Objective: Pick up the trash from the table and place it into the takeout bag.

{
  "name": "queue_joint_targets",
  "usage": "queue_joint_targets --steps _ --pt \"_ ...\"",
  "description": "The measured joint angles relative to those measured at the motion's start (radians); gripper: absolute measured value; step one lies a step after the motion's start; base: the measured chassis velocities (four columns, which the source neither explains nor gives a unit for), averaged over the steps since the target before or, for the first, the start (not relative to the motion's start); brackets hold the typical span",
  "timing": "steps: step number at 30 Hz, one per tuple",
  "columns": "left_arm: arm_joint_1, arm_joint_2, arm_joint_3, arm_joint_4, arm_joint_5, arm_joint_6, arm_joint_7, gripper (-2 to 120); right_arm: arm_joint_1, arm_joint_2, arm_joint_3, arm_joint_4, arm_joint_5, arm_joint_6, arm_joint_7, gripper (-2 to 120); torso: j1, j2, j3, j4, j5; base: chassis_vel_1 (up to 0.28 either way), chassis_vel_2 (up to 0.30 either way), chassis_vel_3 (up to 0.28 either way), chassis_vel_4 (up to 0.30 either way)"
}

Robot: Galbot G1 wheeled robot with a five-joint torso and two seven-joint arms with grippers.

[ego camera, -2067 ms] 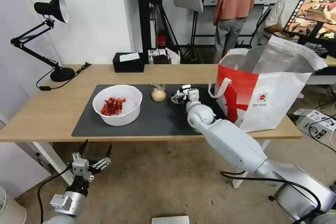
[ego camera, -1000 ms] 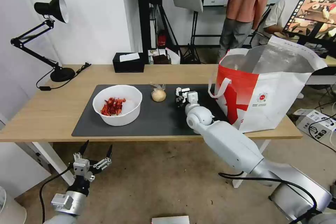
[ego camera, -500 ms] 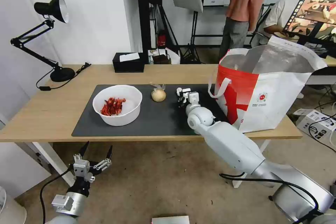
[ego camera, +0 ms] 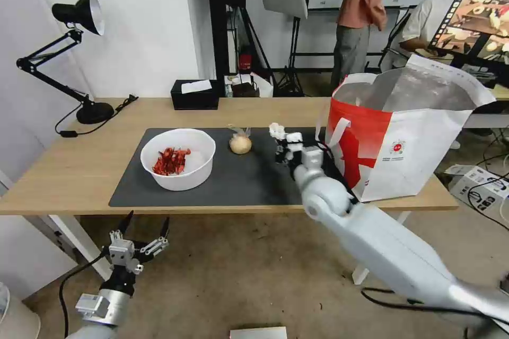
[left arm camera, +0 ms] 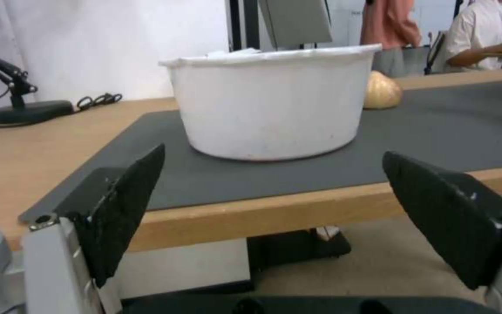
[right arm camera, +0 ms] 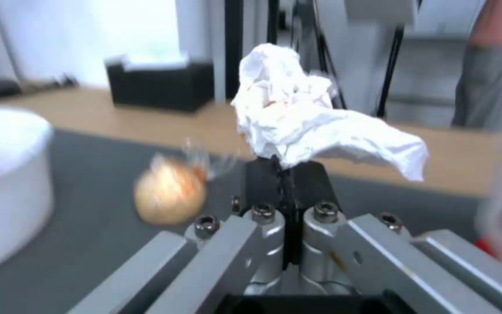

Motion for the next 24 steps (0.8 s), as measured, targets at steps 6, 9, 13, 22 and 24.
queue_joint_targets --steps 6,9,13,22,24 --pt "-0.001 -0.001 0.001 0.004 0.003 0.001 -0.001 100 -0.112 -0.096 0.165 0.150 -0.079 0.092 -0.026 0 0.000 0.000 0.000 -0.0003 0.0001 0.000 0.000 0.000 0.000" --pt "-0.001 0.004 -0.002 0.011 0.003 -0.003 -0.001 100 -0.113 -0.136 0.223 0.183 -0.106 0.120 -0.012 0 0.000 0.000 0.000 -0.0001 -0.0002 0.000 0.000 0.000 0.000" --pt "-0.003 0.004 -0.006 0.013 -0.004 -0.004 -0.001 100 -0.066 -0.174 0.265 0.175 -0.106 0.126 0.052 0 0.000 0.000 0.000 0.0000 0.0000 0.000 0.000 0.000 0.000" --pt "-0.013 -0.002 0.004 0.014 -0.005 -0.002 -0.001 100 0.057 -0.176 0.244 0.088 -0.017 0.072 0.202 0 0.000 0.000 0.000 0.0001 -0.0001 0.000 0.000 0.000 0.000" --pt "-0.009 0.003 0.004 0.007 -0.005 -0.002 -0.001 100 0.077 -0.169 0.226 0.074 0.027 0.053 0.250 0 0.000 0.000 0.000 0.0002 -0.0001 0.000 0.000 0.000 0.000"
